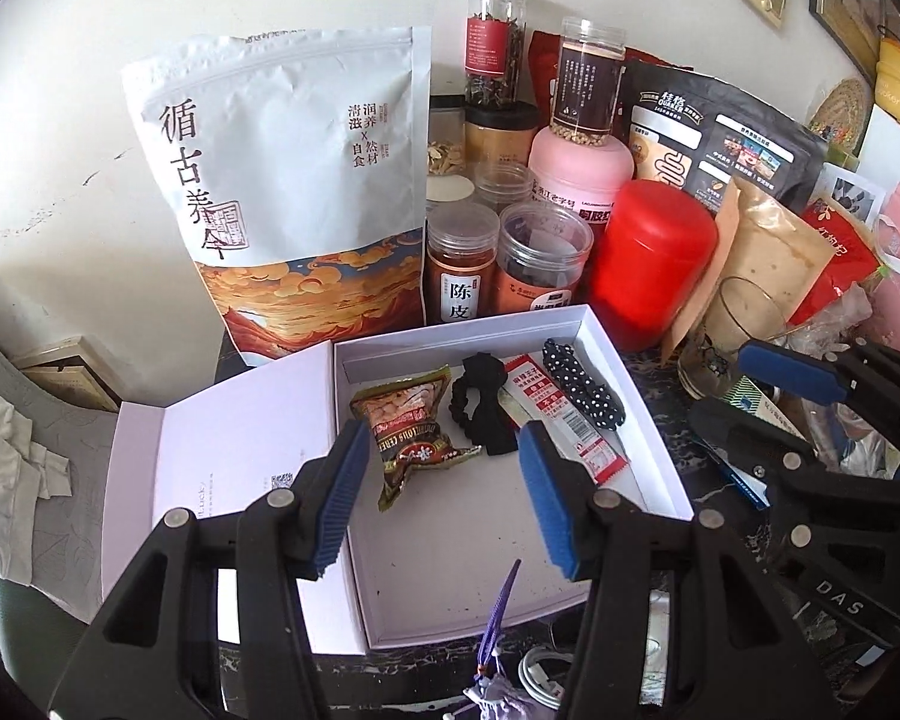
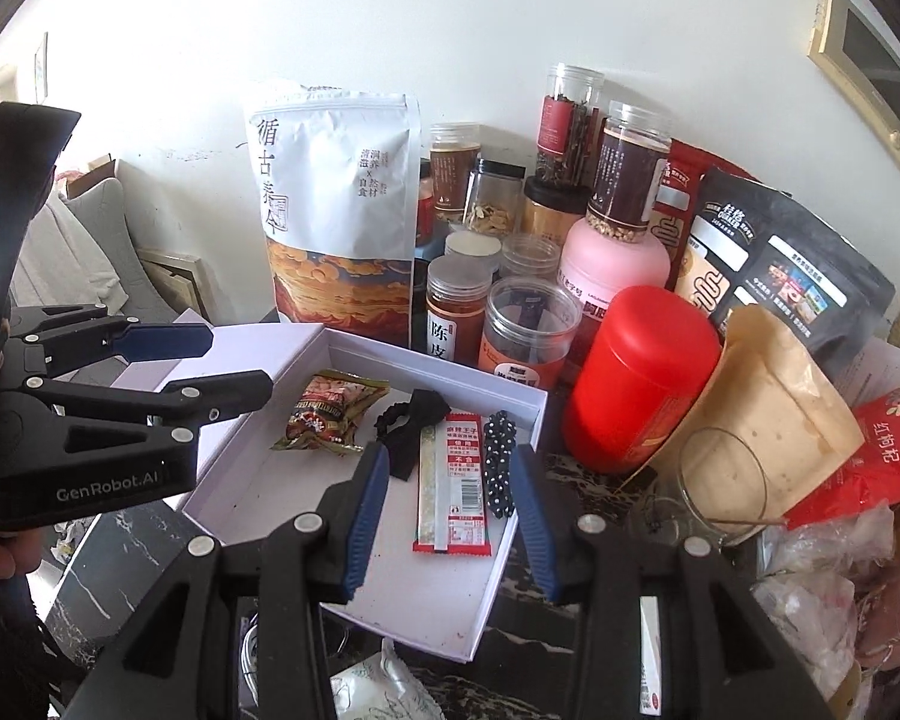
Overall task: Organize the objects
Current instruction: 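Withdraw both tools up and back from the white box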
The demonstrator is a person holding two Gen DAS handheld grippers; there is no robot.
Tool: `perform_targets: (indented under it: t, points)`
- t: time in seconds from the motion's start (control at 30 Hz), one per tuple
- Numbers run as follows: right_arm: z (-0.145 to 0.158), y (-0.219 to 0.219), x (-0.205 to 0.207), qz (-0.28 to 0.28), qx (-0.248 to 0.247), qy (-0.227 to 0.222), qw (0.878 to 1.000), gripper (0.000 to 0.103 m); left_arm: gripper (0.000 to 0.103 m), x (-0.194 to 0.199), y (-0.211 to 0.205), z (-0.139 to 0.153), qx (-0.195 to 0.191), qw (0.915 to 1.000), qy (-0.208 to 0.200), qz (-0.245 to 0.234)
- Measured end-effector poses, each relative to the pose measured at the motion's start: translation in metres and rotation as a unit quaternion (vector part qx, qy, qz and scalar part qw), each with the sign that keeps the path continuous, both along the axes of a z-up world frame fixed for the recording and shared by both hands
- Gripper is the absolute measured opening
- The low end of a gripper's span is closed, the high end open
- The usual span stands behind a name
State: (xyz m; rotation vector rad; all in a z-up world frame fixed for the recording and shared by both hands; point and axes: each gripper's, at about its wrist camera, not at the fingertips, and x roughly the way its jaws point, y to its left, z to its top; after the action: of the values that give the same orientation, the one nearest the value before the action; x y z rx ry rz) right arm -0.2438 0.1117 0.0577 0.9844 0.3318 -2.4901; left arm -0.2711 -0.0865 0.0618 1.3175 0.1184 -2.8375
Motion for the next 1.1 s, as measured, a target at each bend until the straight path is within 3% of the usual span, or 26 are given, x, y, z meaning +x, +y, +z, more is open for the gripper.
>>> perform_targets:
  t: [0.37, 1.1]
  points:
    - [0.012, 0.017, 0.054, -0.004, -0.008, 0.011, 1.000, 0.042, 0.050, 0.066, 0.017, 0.022, -0.003, 0.9999, 0.015, -0.003]
    - [0.002, 0.041, 0.141, -0.008, -0.012, 0.010, 1.000, 0.042, 0.050, 0.163, 0.035, 0.019, -0.013, 0.9998, 0.014, 0.008]
